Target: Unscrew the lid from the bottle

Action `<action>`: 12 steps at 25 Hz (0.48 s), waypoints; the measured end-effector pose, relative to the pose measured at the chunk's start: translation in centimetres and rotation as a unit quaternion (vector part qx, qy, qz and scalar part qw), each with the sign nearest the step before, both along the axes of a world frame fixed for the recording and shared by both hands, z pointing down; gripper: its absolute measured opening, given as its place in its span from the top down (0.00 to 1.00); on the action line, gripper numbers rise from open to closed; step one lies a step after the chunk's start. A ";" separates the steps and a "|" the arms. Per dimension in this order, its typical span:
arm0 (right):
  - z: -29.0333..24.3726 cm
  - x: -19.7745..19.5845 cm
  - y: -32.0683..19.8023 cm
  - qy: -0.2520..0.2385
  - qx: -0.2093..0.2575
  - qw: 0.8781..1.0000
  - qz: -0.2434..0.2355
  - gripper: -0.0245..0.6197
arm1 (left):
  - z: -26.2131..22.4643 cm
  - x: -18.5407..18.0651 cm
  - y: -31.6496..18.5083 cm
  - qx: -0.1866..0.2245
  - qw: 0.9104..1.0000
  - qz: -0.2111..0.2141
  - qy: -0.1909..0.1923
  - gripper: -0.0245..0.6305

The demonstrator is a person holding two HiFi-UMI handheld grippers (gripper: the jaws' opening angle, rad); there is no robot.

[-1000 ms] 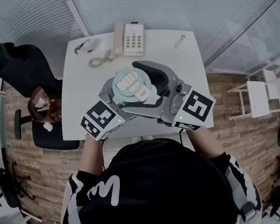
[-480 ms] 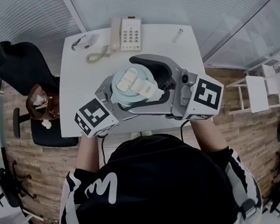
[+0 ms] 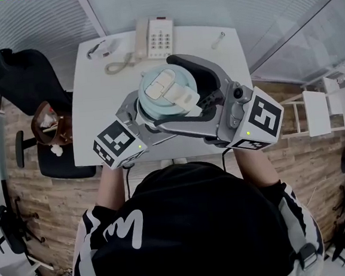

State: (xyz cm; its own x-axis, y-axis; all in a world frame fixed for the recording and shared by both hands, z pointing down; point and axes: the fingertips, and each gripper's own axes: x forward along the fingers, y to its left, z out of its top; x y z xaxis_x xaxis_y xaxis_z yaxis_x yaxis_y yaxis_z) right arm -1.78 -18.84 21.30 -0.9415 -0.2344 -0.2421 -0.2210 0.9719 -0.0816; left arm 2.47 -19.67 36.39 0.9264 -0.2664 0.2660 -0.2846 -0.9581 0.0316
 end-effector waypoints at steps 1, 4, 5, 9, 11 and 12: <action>-0.1 0.1 0.0 0.001 0.004 1.000 0.003 0.28 | 0.0 0.0 0.0 0.000 1.000 -0.001 0.000 0.28; -0.6 0.4 0.1 -0.006 0.008 1.000 0.009 0.28 | 0.0 0.1 0.1 0.001 1.000 -0.004 -0.003 0.28; -0.8 0.6 0.1 -0.011 0.006 1.000 0.011 0.28 | 0.0 0.1 0.1 0.002 1.000 -0.005 -0.003 0.28; -1.2 1.4 0.0 -0.023 0.003 0.999 0.027 0.28 | 0.2 0.1 0.3 0.001 1.000 -0.009 -0.002 0.28; -1.4 2.0 0.4 -0.021 0.010 0.999 0.033 0.28 | 0.1 0.4 0.6 0.003 1.000 -0.010 -0.004 0.28; -1.5 2.2 0.6 -0.017 0.016 0.999 0.036 0.28 | 0.1 0.6 0.8 0.004 1.000 -0.010 -0.005 0.28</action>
